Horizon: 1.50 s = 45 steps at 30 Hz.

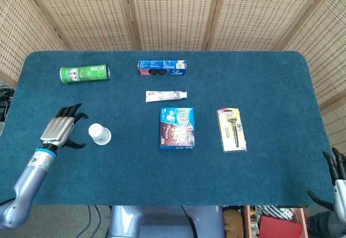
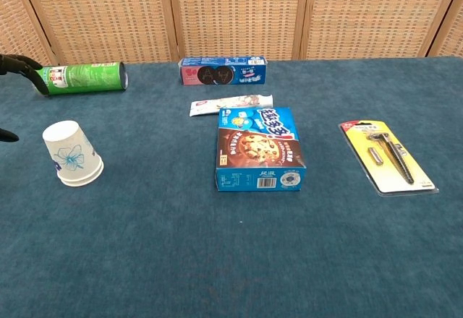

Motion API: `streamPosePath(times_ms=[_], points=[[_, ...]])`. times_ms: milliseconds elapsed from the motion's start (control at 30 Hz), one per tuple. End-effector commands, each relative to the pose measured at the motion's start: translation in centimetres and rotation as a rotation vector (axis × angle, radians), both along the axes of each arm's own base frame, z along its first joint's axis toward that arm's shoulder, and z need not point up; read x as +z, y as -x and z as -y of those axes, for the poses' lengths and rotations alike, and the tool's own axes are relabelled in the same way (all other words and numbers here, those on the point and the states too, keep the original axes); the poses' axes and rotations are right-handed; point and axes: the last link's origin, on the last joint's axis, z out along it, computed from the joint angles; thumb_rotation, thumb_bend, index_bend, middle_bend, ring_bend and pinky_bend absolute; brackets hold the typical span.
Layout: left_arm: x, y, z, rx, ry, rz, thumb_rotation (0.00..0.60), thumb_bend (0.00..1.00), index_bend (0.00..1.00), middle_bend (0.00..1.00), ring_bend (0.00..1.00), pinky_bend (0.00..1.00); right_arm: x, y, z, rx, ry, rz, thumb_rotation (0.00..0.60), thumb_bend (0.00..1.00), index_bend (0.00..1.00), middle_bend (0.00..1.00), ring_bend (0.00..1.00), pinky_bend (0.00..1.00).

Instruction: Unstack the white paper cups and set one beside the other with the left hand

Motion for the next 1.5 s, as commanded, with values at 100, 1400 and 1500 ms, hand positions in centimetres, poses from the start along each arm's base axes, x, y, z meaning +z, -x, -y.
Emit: streamPosePath(times_ms=[100, 1400, 1500], points=[[-0.9, -0.1, -0.8, 0.014, 0.007, 0.004, 0.6, 0.21, 0.26, 0.0, 0.0, 0.0, 0.0, 0.1, 0.1, -0.002, -0.001, 0.002, 0.6, 0.0, 0.0, 0.0, 0.0, 0.0], [-4.1, -0.1, -2.6, 0.061, 0.034, -0.033, 0.6, 0.28, 0.35, 0.0, 0.0, 0.0, 0.0, 0.5, 0.4, -0.019, -0.005, 0.012, 0.6, 0.0, 0.0, 0.0, 0.0, 0.0], [-4.2, -0.2, -2.6, 0.058, 0.033, -0.036, 0.6, 0.3, 0.36, 0.0, 0.0, 0.0, 0.0, 0.5, 0.4, -0.019, -0.005, 0.012, 0.6, 0.0, 0.0, 0.0, 0.0, 0.0]])
